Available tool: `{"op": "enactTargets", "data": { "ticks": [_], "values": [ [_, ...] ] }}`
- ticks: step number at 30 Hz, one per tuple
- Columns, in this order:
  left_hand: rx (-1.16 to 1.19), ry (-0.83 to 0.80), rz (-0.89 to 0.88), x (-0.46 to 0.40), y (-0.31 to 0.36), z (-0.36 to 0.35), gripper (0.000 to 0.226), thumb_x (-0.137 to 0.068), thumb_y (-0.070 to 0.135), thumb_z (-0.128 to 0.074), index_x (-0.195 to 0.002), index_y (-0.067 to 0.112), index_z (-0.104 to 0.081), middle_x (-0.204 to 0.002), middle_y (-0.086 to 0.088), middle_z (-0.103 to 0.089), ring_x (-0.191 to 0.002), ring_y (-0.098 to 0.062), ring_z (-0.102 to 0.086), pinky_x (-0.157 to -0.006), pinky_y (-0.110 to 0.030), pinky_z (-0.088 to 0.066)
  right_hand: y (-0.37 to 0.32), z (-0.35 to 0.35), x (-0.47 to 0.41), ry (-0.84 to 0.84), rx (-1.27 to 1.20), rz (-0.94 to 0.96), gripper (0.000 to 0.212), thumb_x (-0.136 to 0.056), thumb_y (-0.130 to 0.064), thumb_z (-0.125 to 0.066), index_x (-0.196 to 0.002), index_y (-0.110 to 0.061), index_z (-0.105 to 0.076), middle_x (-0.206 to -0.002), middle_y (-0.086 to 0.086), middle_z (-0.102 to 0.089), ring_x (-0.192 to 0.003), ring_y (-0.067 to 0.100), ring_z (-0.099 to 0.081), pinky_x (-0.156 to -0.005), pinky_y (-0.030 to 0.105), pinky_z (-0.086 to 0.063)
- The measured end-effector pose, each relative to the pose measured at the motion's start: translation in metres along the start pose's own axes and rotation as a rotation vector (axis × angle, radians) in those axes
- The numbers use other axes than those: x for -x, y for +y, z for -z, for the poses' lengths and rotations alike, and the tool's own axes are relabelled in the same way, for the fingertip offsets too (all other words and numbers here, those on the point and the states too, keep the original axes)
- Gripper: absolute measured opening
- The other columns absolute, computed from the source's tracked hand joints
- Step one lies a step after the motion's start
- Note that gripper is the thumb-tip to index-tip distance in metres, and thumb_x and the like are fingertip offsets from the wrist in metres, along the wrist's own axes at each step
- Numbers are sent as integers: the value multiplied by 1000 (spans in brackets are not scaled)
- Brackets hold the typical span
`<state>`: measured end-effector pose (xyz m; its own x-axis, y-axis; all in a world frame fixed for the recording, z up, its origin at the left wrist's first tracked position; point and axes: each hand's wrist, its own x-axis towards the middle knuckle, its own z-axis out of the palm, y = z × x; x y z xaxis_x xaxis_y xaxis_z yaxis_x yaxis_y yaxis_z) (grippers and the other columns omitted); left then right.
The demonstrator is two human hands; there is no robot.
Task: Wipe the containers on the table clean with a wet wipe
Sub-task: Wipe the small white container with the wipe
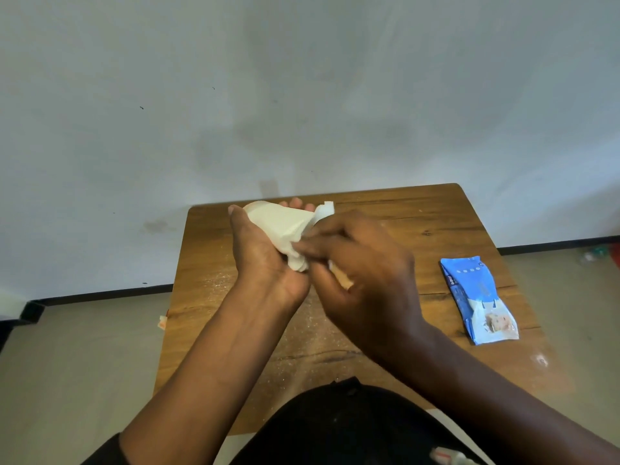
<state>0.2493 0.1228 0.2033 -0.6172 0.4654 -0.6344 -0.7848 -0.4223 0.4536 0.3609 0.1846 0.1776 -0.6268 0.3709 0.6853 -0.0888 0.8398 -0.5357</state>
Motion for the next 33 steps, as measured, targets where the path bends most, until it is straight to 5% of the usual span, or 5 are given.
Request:
{"op": "enactTargets", "data": {
  "ticks": [10,13,18,28,33],
  "values": [
    [31,101,14,-6,-3,1,81,-97,75,-35,-146,12,-52,-130,-8,-66,-113,-27,-67,-105,-41,-50,-1,-1,5,-32,33,116,17,-89,5,-77,-105,-1,-81,-105,12,-77,-99,20,-69,-92,21,-48],
    [31,91,-2,-8,-3,2,80,-98,73,-36,-143,10,-56,-135,-11,-67,-117,-28,-68,-98,-42,-55,10,2,2,-5,41,60,20,-89,6,-76,-105,-5,-81,-106,9,-77,-97,19,-71,-86,26,-55],
    [-47,-100,-67,-5,0,4,59,-103,62,-42,-114,10,-66,-90,-8,-71,-74,-23,-74,-65,-34,-63,26,17,-13,59,-112,-330,20,-91,2,-75,-104,-12,-82,-100,-2,-79,-92,9,-74,-79,29,-62],
    [-275,-414,-48,-8,-9,22,67,-101,65,-40,-139,15,-62,-103,-9,-62,-91,-22,-61,-77,-38,-60,30,61,-55,78,-1137,-672,24,-90,9,-60,-95,-14,-68,-104,9,-69,-97,28,-68,-71,37,-59],
    [-350,-386,-86,-5,-15,17,68,-102,67,-33,-142,19,-59,-136,-14,-67,-114,-29,-67,-93,-44,-55,32,39,-41,-28,-624,-617,15,-94,6,-71,-101,-8,-71,-98,6,-75,-91,25,-73,-77,36,-64]
  ]
}}
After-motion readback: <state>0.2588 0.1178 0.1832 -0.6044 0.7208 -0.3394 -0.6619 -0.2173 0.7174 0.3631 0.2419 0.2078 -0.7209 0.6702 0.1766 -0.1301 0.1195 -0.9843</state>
